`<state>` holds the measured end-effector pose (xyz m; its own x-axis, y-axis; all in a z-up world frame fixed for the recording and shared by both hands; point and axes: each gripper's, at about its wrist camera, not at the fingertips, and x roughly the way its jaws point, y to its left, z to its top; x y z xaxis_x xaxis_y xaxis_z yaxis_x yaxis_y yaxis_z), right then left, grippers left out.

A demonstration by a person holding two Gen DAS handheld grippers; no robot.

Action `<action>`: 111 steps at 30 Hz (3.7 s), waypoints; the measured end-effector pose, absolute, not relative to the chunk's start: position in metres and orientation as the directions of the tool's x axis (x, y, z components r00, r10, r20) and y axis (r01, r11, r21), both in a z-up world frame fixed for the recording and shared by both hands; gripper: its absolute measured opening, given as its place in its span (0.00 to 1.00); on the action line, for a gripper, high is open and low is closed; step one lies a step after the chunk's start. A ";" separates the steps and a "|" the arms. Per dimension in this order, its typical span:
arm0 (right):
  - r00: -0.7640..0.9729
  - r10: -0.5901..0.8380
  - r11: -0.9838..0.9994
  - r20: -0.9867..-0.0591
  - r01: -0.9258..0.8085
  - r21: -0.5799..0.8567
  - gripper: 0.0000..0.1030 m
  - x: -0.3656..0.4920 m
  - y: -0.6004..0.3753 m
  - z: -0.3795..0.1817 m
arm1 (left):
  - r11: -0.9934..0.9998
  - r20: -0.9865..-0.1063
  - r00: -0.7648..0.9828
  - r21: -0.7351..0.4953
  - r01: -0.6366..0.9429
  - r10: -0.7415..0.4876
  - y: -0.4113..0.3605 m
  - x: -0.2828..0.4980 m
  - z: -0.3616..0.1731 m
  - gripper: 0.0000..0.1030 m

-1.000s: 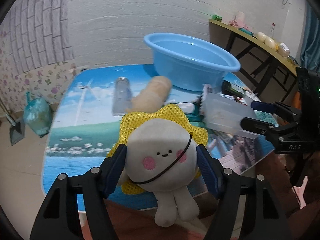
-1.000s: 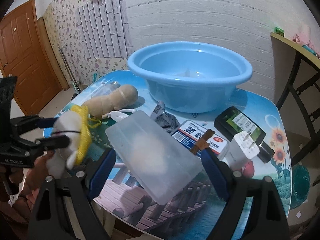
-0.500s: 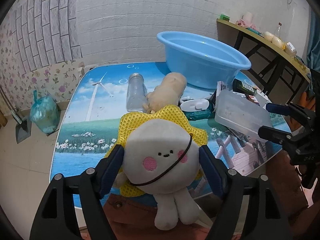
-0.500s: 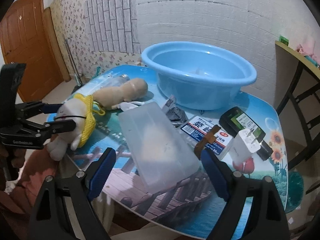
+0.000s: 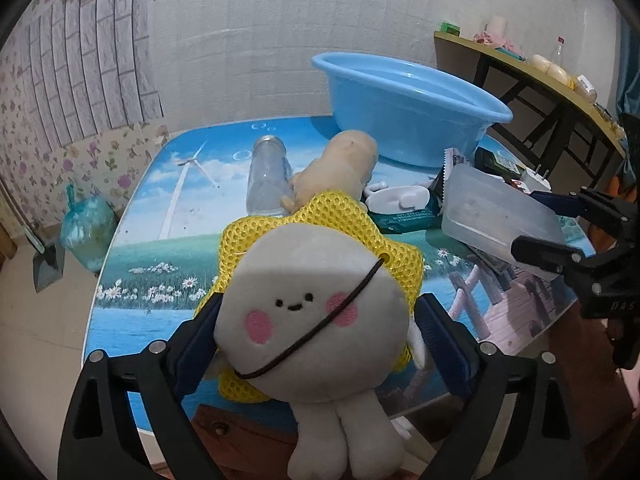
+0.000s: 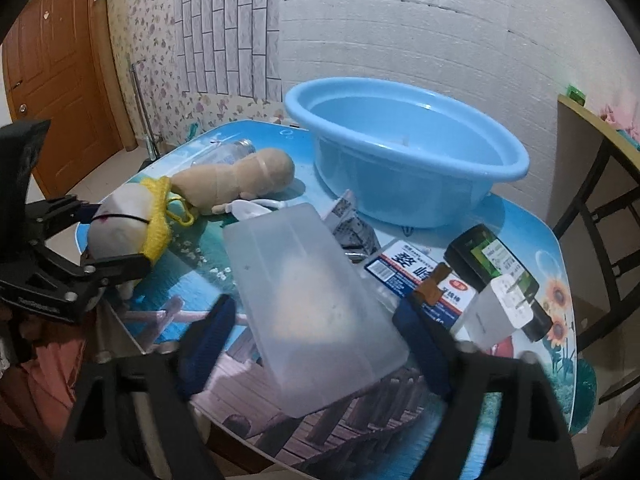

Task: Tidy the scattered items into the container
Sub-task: 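Carry the bunny to the basin with the left tool while the right tool carries the clear box there, then release the bunny and clear box into the basin with both tools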

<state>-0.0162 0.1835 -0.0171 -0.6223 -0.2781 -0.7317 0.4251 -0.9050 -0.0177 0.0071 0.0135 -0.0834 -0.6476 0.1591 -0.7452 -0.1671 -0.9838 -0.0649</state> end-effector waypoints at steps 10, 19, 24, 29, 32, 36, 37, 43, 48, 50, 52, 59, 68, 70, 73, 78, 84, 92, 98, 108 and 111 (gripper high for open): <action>-0.625 -0.350 -0.908 -0.698 0.410 0.088 0.63 -0.010 0.203 -0.005 | -0.984 -0.714 -0.678 -0.106 -0.146 0.177 0.002 0.015 -0.062 0.77; -0.629 -0.299 -0.920 -0.717 0.389 0.042 0.60 -0.013 0.203 -0.012 | -0.985 -0.707 -0.687 -0.094 -0.147 0.170 0.004 0.016 -0.054 0.77; -0.624 -0.307 -0.915 -0.719 0.401 0.043 0.60 -0.012 0.203 -0.013 | -0.983 -0.698 -0.694 -0.085 -0.160 0.173 0.007 0.015 -0.046 0.77; -0.612 -0.306 -0.908 -0.730 0.417 0.031 0.61 -0.012 0.200 -0.018 | -0.982 -0.705 -0.687 -0.086 -0.167 0.178 0.010 0.013 -0.048 0.77; -0.617 -0.309 -0.909 -0.724 0.415 0.035 0.60 -0.011 0.201 -0.020 | -0.982 -0.704 -0.687 -0.086 -0.166 0.178 0.009 0.014 -0.047 0.77; -0.618 -0.341 -0.903 -0.708 0.424 0.065 0.57 -0.010 0.204 -0.015 | -0.982 -0.698 -0.693 -0.085 -0.167 0.178 0.010 0.015 -0.039 0.77; -0.622 -0.356 -0.899 -0.698 0.433 0.073 0.57 -0.008 0.205 -0.011 | -0.982 -0.692 -0.698 -0.086 -0.169 0.181 0.011 0.016 -0.036 0.77; -0.640 -0.421 -0.871 -0.642 0.483 0.088 0.57 0.002 0.200 0.014 | -0.981 -0.662 -0.726 -0.083 -0.175 0.186 0.013 0.015 -0.015 0.77; -0.671 -0.452 -0.862 -0.588 0.499 0.093 0.57 0.008 0.198 0.037 | -0.980 -0.641 -0.744 -0.081 -0.180 0.189 0.016 0.008 -0.001 0.77; -0.683 -0.452 -0.865 -0.574 0.493 0.095 0.57 0.005 0.200 0.041 | -0.979 -0.635 -0.748 -0.078 -0.186 0.193 0.019 0.003 0.003 0.77; -0.696 -0.444 -0.873 -0.565 0.478 0.097 0.57 0.001 0.201 0.045 | -0.978 -0.631 -0.750 -0.079 -0.195 0.200 0.024 -0.004 0.007 0.77; -0.719 -0.385 -0.910 -0.579 0.401 0.107 0.57 -0.024 0.219 0.049 | -0.967 -0.619 -0.749 -0.073 -0.245 0.236 0.045 -0.034 0.016 0.77; -0.746 -0.347 -0.935 -0.569 0.326 0.142 0.57 -0.066 0.245 0.052 | -0.950 -0.622 -0.735 -0.051 -0.307 0.271 0.079 -0.087 0.020 0.78; -0.745 -0.344 -0.936 -0.572 0.323 0.142 0.57 -0.078 0.248 0.050 | -0.947 -0.632 -0.725 -0.047 -0.317 0.274 0.086 -0.099 0.016 0.78; -0.744 -0.332 -0.940 -0.580 0.315 0.135 0.57 -0.093 0.250 0.046 | -0.943 -0.644 -0.712 -0.045 -0.329 0.279 0.095 -0.116 0.011 0.78; -0.754 -0.333 -0.940 -0.567 0.310 0.140 0.57 -0.110 0.254 0.045 | -0.938 -0.641 -0.714 -0.026 -0.347 0.282 0.106 -0.136 0.009 0.79; -0.765 -0.326 -0.943 -0.556 0.301 0.139 0.57 -0.125 0.256 0.043 | -0.931 -0.640 -0.710 -0.028 -0.363 0.296 0.116 -0.153 0.006 0.79; -0.764 -0.316 -0.947 -0.563 0.292 0.136 0.58 -0.134 0.253 0.038 | -0.931 -0.630 -0.721 -0.007 -0.365 0.288 0.118 -0.157 0.010 0.79; -0.766 -0.314 -0.948 -0.561 0.285 0.142 0.59 -0.130 0.249 0.039 | -0.944 -0.626 -0.734 -0.010 -0.329 0.262 0.101 -0.147 0.013 0.84; -0.765 -0.307 -0.950 -0.566 0.280 0.138 0.68 -0.111 0.244 0.046 | -0.970 -0.645 -0.736 -0.042 -0.238 0.208 0.062 -0.117 0.009 0.94; -0.758 -0.301 -0.952 -0.579 0.275 0.134 0.68 -0.103 0.243 0.044 | -0.976 -0.630 -0.753 -0.042 -0.213 0.191 0.052 -0.104 0.006 1.00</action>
